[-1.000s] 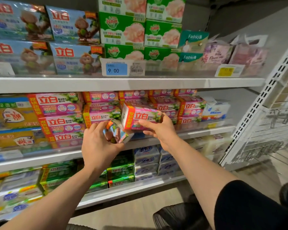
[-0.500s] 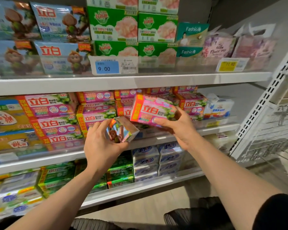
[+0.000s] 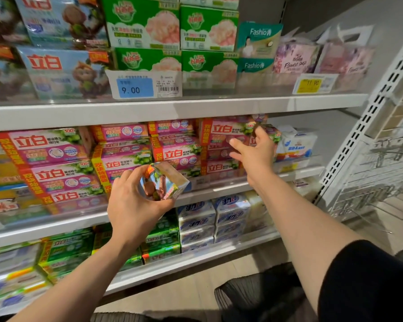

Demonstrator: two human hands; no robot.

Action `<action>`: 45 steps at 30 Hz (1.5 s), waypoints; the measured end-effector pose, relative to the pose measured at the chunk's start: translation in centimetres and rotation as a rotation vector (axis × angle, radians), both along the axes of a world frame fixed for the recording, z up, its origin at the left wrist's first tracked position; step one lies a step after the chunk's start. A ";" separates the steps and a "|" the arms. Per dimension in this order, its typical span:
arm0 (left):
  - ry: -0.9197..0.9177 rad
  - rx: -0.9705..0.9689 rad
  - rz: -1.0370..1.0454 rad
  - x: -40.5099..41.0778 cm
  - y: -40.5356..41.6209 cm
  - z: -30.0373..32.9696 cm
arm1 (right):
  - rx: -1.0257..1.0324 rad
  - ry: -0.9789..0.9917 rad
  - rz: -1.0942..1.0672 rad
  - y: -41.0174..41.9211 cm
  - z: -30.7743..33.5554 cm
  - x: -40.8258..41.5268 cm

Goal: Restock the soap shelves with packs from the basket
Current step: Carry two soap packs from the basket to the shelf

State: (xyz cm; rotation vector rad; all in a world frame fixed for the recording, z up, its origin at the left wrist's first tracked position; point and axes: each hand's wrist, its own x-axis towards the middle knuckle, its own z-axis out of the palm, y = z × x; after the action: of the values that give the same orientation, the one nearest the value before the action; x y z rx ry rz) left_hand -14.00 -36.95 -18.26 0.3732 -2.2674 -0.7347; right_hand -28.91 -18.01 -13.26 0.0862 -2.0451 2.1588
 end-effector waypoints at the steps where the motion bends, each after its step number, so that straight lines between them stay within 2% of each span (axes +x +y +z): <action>1: 0.000 0.002 0.000 0.0 0.0 0.0 | 0.022 0.006 -0.051 -0.3 0.1 0.2; 6: -0.001 -0.028 0.000 0.2 -0.2 -0.1 | 0.223 0.066 -0.287 -2.6 -0.3 0.2; 15: 0.060 -0.064 -0.048 1.0 -1.0 0.4 | 0.437 -0.067 -0.422 -4.4 -0.2 0.2; 18: 0.057 -0.095 -0.087 1.7 -1.2 1.0 | 0.458 -0.113 -0.430 -4.3 -0.1 -0.1; 23: 0.023 -0.271 -0.171 3.3 -2.5 1.4 | 0.541 -0.182 -0.405 -4.4 0.5 -0.2; 28: 0.019 -0.338 -0.157 4.7 -4.1 2.3 | 0.603 -0.225 -0.404 -4.8 0.6 0.2; 32: 0.076 -0.398 -0.136 5.6 -5.2 2.8 | 0.467 -0.198 -0.461 -5.9 0.4 2.4; 34: 0.123 -0.440 -0.149 6.0 -5.5 3.3 | 0.482 -0.041 -0.462 -6.5 0.3 4.1; 38: 0.275 -0.531 -0.195 7.1 -5.8 6.1 | 0.512 0.723 -0.478 -7.3 2.5 8.3; 40: 0.354 -0.555 -0.193 7.6 -6.3 8.5 | 0.602 0.955 -0.456 -7.9 4.5 8.8; 42: 0.415 -0.614 -0.170 8.1 -6.9 11.5 | 0.824 1.030 -0.397 -8.5 6.2 7.8; 45: 0.473 -0.767 -0.109 8.1 -8.0 16.6 | 1.059 0.887 -0.214 -9.4 7.5 6.3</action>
State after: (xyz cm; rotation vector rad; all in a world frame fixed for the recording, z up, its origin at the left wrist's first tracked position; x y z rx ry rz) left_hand -5.93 -44.92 -1.66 -0.2675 -1.9353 0.0419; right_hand -22.65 -27.40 -5.78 0.7343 -2.1389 0.5055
